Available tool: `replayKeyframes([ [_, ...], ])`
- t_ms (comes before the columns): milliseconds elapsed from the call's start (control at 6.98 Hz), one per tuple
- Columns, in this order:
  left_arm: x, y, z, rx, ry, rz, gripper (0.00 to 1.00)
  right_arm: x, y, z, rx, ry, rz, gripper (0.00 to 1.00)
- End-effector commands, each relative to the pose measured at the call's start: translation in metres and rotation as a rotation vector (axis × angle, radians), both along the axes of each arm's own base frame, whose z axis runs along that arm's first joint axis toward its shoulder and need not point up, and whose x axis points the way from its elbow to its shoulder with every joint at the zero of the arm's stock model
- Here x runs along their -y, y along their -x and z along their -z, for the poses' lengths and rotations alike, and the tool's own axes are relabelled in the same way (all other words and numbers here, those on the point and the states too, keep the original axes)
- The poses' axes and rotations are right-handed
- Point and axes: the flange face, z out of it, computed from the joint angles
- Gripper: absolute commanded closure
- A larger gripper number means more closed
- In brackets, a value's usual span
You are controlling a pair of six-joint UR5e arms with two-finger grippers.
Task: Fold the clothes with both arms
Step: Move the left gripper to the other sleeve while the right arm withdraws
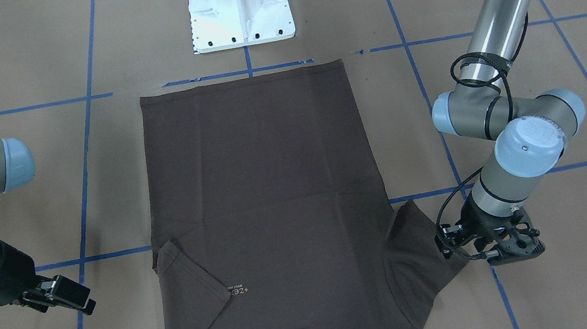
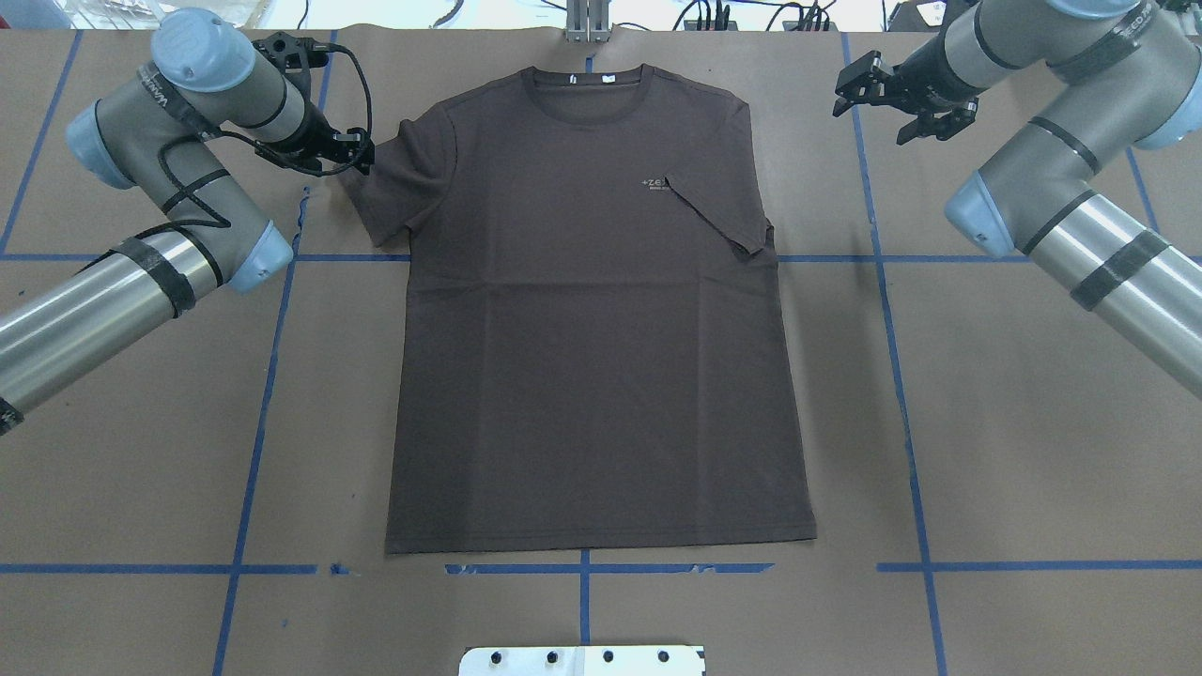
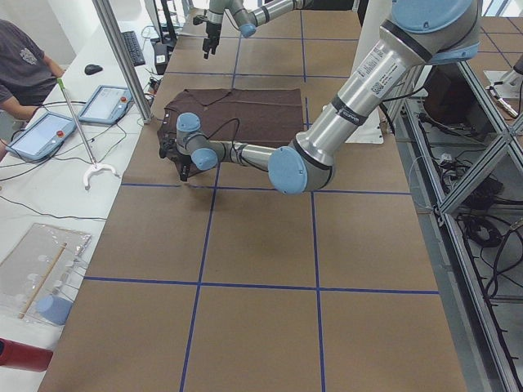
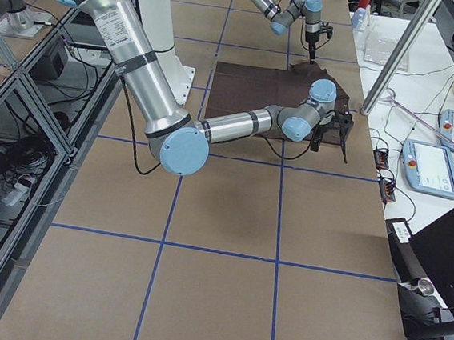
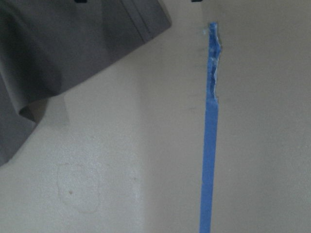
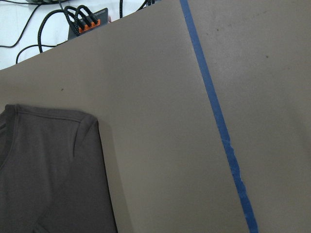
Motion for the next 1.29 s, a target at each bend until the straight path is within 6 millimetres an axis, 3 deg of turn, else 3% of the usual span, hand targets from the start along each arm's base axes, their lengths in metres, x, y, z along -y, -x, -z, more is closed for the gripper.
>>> replayKeyframes([
  [0, 0.002, -0.002, 0.001, -0.001, -0.002, 0.001, 0.39, 0.0, 0.0, 0.0, 0.0, 0.0, 0.0, 0.0],
  [287, 0.003, -0.002, -0.006, -0.001, -0.002, 0.001, 0.5, 0.0, 0.0, 0.001, 0.001, -0.001, 0.001, 0.0],
  [430, 0.003, -0.002, -0.006, 0.0, -0.003, 0.004, 0.69, -0.001, 0.0, 0.0, 0.001, 0.001, 0.002, 0.0],
  [573, 0.004, -0.003, -0.005, 0.0, -0.002, 0.005, 1.0, -0.001, 0.0, 0.0, 0.002, -0.001, 0.002, 0.0],
  [717, 0.006, -0.004, 0.004, -0.006, -0.008, 0.004, 1.0, -0.002, -0.001, -0.004, 0.0, 0.003, 0.002, 0.0],
  [1146, 0.01, -0.012, 0.061, -0.091, -0.014, -0.013, 1.0, -0.005, -0.003, -0.015, -0.009, 0.014, 0.0, 0.0],
])
